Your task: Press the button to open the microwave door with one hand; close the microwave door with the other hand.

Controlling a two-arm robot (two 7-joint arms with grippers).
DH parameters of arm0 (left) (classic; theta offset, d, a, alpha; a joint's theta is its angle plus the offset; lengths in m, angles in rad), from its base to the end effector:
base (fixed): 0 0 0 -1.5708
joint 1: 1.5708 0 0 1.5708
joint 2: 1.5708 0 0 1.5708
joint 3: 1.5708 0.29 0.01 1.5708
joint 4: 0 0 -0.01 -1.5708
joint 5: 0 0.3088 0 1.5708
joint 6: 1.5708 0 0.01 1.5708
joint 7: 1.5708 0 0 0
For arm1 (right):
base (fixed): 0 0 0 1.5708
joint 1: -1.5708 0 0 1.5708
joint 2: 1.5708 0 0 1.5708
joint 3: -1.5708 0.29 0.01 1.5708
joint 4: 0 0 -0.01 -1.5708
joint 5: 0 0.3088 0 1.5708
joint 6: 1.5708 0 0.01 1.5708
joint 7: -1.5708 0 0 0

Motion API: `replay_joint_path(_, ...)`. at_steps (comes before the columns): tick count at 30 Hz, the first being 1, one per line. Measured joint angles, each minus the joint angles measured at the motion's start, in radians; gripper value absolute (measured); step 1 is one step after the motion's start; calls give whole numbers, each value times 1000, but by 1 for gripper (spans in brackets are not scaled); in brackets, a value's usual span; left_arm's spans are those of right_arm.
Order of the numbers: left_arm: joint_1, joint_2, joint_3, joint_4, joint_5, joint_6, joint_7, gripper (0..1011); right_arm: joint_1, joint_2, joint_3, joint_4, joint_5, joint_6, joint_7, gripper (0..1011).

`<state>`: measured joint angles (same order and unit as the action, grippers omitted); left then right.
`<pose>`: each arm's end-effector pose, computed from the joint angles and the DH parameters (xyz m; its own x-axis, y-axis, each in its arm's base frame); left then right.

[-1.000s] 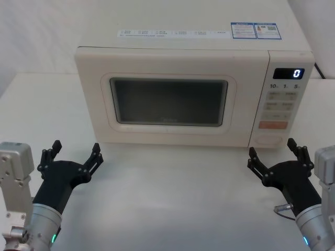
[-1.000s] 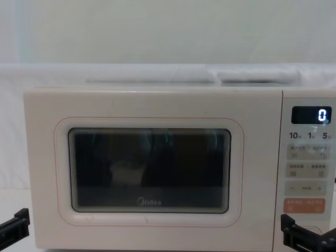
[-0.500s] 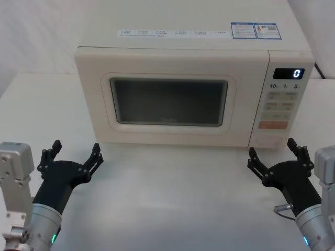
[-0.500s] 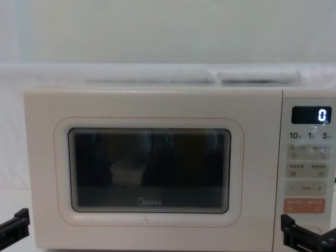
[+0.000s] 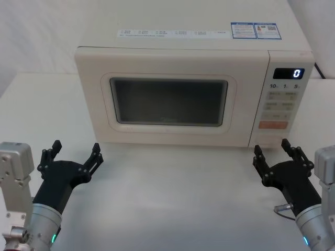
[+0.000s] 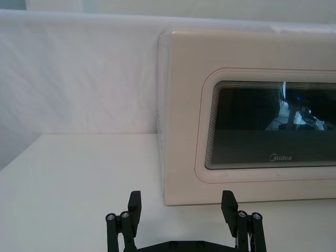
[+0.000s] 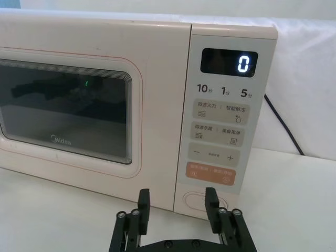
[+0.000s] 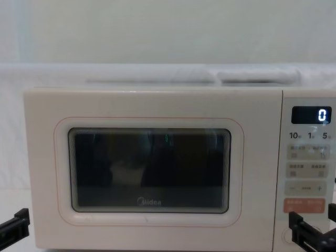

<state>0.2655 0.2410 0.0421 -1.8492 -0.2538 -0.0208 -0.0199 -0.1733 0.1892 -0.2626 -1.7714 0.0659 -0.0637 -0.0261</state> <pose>0.2529 0.0376 -0.2853 0.1245 0.9917 -0.0326 -0.9921 0.1240 -0.0176 0.2658 0.0383 -0.2976 0.2628 -0.9625 0.0674 0.9627 0.2662 0.0478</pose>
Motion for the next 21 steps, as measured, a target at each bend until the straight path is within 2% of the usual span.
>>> replay_joint_path(3, 0, 0, 0, 0, 0, 0, 0, 1001, 0, 0, 0, 0, 0, 0, 0, 592)
replay_joint_path(5, 0, 0, 0, 0, 0, 0, 0, 1001, 0, 0, 0, 0, 0, 0, 0, 549)
replay_joint_path(6, 0, 0, 0, 0, 0, 0, 0, 1001, 0, 0, 0, 0, 0, 0, 0, 491)
replay_joint_path(9, 0, 0, 0, 0, 0, 0, 0, 1001, 0, 0, 0, 0, 0, 0, 0, 428)
replay_joint_path(12, 0, 0, 0, 0, 0, 0, 0, 1001, 0, 0, 0, 0, 0, 0, 0, 290)
replay_joint_path(16, 0, 0, 0, 0, 0, 0, 0, 1001, 0, 0, 0, 0, 0, 0, 0, 211)
replay_joint_path(17, 0, 0, 0, 0, 0, 0, 0, 1001, 0, 0, 0, 0, 0, 0, 0, 153)
replay_joint_path(21, 0, 0, 0, 0, 0, 0, 0, 1001, 0, 0, 0, 0, 0, 0, 0, 26)
